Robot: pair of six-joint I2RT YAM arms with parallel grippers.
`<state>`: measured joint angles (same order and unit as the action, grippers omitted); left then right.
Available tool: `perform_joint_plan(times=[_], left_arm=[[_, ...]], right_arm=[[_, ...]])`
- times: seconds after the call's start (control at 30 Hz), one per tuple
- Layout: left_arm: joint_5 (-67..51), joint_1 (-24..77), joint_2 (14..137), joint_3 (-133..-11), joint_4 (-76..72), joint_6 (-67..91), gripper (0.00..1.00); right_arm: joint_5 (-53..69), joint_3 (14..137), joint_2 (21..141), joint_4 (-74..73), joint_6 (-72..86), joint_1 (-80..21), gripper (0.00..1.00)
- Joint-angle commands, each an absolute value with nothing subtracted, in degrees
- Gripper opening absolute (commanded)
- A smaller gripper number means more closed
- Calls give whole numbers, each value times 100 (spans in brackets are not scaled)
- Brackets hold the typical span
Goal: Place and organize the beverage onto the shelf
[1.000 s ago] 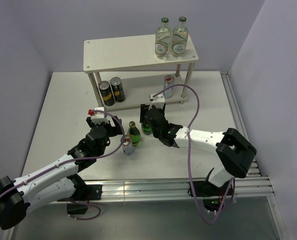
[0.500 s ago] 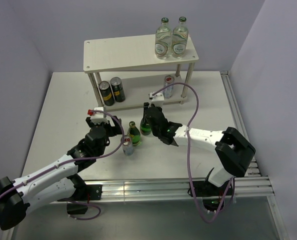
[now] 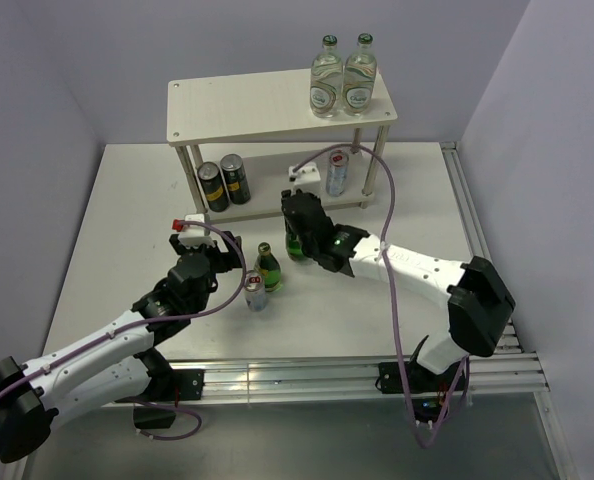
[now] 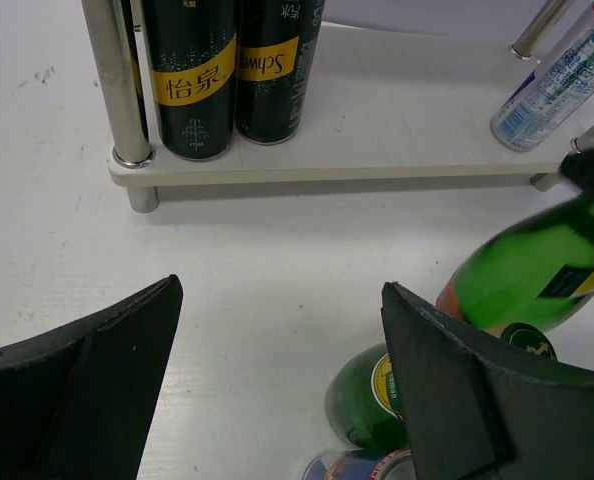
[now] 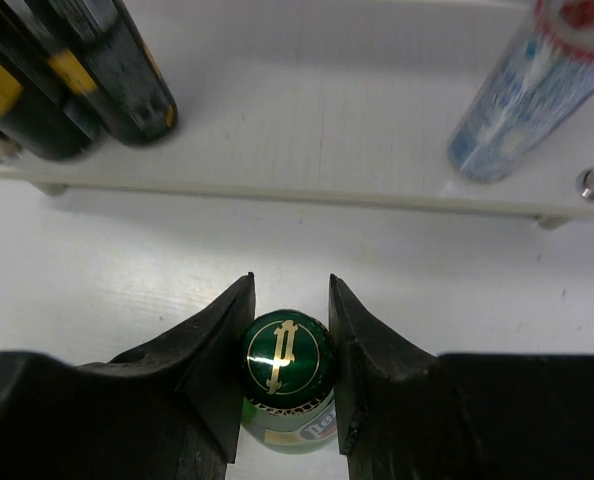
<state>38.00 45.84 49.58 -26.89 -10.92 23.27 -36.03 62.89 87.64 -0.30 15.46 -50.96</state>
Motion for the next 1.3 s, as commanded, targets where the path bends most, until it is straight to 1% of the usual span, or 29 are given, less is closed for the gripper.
perform_joint_plan(times=[0.0,0.03,0.2,0.23,0.3,0.33,0.37,0.4,0.47,0.5,0.6,0.67,0.77,0.93,1.07,1.27], left_arm=[[3911,4597,4887,-2804,-1178,2329,88],[3902,4597,4895,-2812,-1178,2320,88],[3937,4597,4896,-2804,-1195,2329,88],[3937,4597,4896,-2795,-1195,2329,88],[3946,4597,4904,-2795,-1195,2329,88],[3938,4597,4904,-2795,-1187,2329,88],[3938,4597,4922,-2804,-1187,2320,88],[3938,4597,4922,-2804,-1195,2329,88],[3938,4597,4939,-2812,-1187,2320,88],[3946,4597,4948,-2812,-1195,2329,87],[3946,4597,4931,-2812,-1195,2320,88],[3920,4597,4931,-2804,-1195,2329,88],[3885,4597,4966,-2804,-1213,2320,87],[3876,4597,5045,-2821,-1222,2338,87],[3876,4597,5054,-2830,-1213,2338,87],[3867,4597,5089,-2856,-1195,2338,87]], right_arm=[[-3937,7574,8060,47,1178,-5115,0],[-3964,8020,8051,-156,1134,-5124,0],[-3719,9297,8050,-1008,915,-5212,0],[-3648,9803,8103,-1133,871,-5221,0],[-3351,10351,8322,-1466,669,-5238,0],[-3253,10945,8428,-1590,598,-5256,0],[-3130,11273,8681,-1704,432,-5247,0],[-2894,11929,8823,-1923,344,-5256,0],[-2646,12635,9313,-2143,142,-5256,0],[-2506,13352,9490,-2353,88,-5247,0],[-2417,14419,10115,-2452,-272,-5247,0],[-2356,14563,10309,-2269,-534,-5238,0],[-2242,14467,10406,-1733,-842,-5203,0],[-1995,14897,10801,-1178,-1300,-5045,0],[-1977,14950,10969,-695,-1783,-4940,0],[-1793,14889,11021,-203,-1846,-4703,0]])
